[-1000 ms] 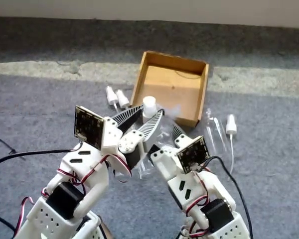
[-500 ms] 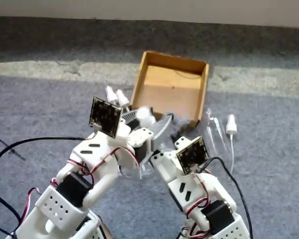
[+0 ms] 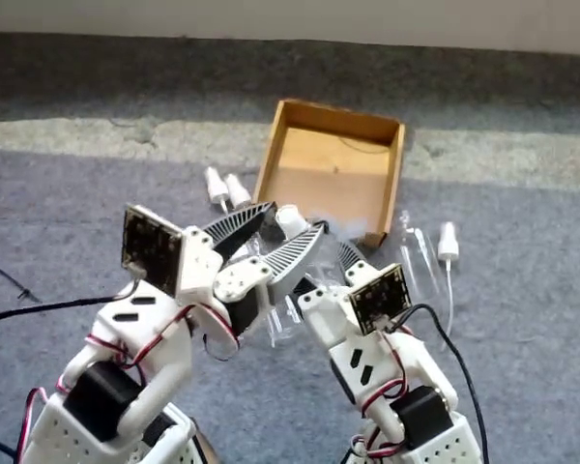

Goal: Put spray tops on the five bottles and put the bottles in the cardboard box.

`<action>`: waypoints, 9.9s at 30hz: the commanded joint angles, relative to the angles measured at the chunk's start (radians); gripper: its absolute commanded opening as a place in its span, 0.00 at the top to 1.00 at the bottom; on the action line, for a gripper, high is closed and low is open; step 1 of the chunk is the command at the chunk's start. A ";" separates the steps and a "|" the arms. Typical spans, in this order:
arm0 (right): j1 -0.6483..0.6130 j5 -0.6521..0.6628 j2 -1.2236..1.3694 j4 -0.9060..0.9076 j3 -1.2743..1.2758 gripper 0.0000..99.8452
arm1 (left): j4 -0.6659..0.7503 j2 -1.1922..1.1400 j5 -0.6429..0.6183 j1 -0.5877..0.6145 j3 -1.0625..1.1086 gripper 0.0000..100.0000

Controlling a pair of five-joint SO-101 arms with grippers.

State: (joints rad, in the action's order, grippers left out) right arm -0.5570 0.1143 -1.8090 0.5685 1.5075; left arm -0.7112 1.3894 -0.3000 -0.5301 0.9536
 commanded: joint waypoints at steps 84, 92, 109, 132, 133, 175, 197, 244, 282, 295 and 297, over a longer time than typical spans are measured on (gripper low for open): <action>0.016 -0.005 -0.012 -0.016 0.004 1.00 | 0.095 -0.117 0.109 0.113 -0.022 0.79; 0.016 -0.006 -0.012 -0.016 0.002 1.00 | 0.092 -0.117 0.109 0.082 0.088 0.79; 0.262 -0.008 0.001 -0.021 -0.099 1.00 | -0.069 -0.108 0.106 0.268 -0.240 0.79; 0.209 -0.311 0.998 -0.151 -0.800 1.00 | -0.029 -0.107 0.348 0.159 0.257 0.66; 0.202 -0.311 0.986 -0.151 -0.779 1.00 | -0.026 -0.107 0.338 0.159 0.257 0.66; 0.084 -0.285 0.535 0.058 -0.455 1.00 | 0.041 -0.116 0.241 0.153 0.217 0.66; 0.087 -0.247 0.453 0.133 -0.463 1.00 | 0.043 -0.117 0.244 0.077 0.263 0.66; 0.027 -0.245 0.576 0.228 -0.707 1.00 | 0.048 -0.117 0.244 0.102 0.262 0.66; 0.509 -0.149 2.255 -0.479 -1.704 1.00 | 0.178 -0.116 0.242 -0.018 0.467 0.66; 0.510 -0.150 2.437 -0.479 -1.850 1.00 | 0.180 -0.116 0.242 -0.018 0.467 0.66; 0.510 -0.150 2.437 -0.479 -1.845 1.00 | 0.180 -0.116 0.242 -0.018 0.467 0.66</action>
State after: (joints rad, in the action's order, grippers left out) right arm -0.0614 -0.0361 0.6536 0.1128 -0.2800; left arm -0.5501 1.2697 -0.0545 -0.5332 1.4308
